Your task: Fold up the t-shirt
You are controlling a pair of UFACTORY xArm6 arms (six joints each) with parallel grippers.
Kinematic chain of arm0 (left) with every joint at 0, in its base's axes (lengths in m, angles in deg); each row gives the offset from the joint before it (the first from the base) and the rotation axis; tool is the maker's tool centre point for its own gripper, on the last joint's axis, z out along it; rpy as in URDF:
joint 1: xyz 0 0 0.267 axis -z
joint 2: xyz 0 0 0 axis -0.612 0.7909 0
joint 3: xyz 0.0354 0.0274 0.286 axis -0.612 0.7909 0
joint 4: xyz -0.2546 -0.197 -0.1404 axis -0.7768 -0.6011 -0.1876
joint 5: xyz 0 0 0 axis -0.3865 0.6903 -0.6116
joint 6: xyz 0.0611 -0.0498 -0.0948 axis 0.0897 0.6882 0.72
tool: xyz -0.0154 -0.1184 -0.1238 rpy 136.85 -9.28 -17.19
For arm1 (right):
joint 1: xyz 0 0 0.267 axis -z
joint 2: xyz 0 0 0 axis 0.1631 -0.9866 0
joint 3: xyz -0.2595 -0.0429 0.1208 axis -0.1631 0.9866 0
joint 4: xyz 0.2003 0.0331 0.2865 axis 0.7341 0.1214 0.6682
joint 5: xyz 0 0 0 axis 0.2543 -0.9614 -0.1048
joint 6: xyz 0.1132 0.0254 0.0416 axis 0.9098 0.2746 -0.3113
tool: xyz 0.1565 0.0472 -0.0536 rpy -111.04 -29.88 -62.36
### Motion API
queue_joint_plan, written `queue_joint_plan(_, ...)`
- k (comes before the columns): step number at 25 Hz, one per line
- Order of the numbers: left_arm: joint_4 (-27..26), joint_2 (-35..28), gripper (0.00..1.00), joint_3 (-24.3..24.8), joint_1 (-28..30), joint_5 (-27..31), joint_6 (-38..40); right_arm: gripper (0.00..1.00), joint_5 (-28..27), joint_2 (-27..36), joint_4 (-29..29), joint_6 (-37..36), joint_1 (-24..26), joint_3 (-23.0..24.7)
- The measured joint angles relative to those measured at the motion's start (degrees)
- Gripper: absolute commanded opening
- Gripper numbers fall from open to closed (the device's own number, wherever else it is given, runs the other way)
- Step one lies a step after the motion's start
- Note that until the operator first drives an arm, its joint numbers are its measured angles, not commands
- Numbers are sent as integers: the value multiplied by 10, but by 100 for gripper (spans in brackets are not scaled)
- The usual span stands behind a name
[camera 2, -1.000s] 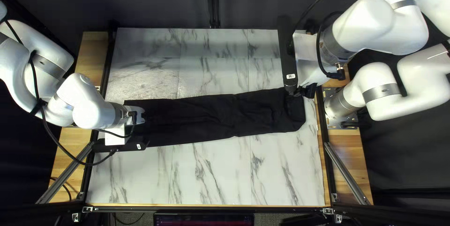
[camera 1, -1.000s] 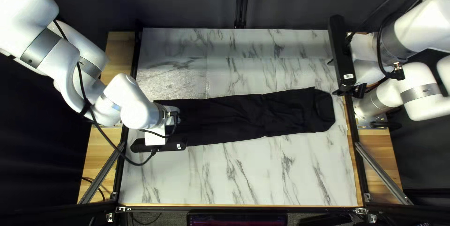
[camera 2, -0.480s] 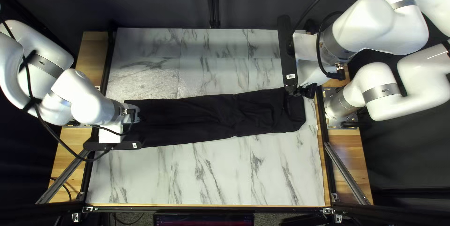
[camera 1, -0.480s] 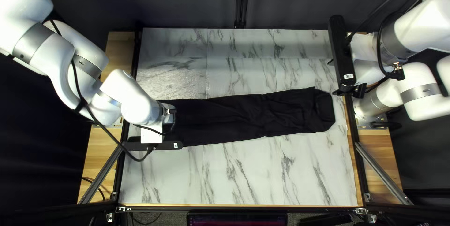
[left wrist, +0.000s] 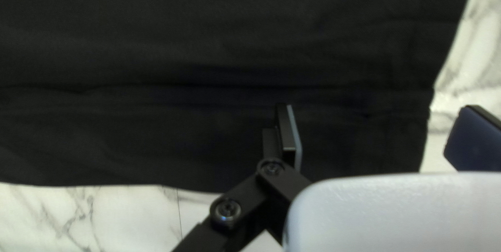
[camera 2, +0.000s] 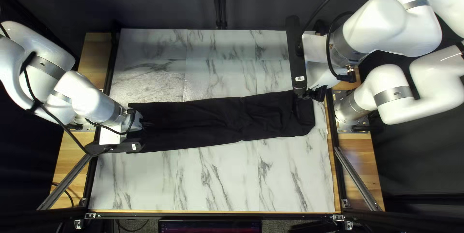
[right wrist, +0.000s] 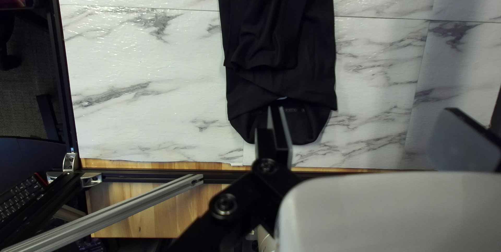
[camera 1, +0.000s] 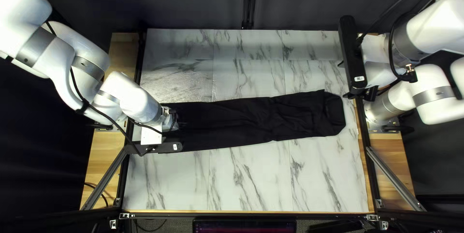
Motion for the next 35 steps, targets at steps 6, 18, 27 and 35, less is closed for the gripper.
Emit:
queue_joint_plan(6,27,6,100,32,15,-39,34,100,0,0,0,0,0,0)
queue_joint_plan(18,62,-36,100,83,23,-50,66,100,0,0,0,0,0,0)
queue_joint_plan(27,89,-3,100,95,20,-104,90,100,0,0,0,0,0,0)
queue_joint_plan(35,108,26,89,97,14,-142,104,100,0,0,0,0,0,0)
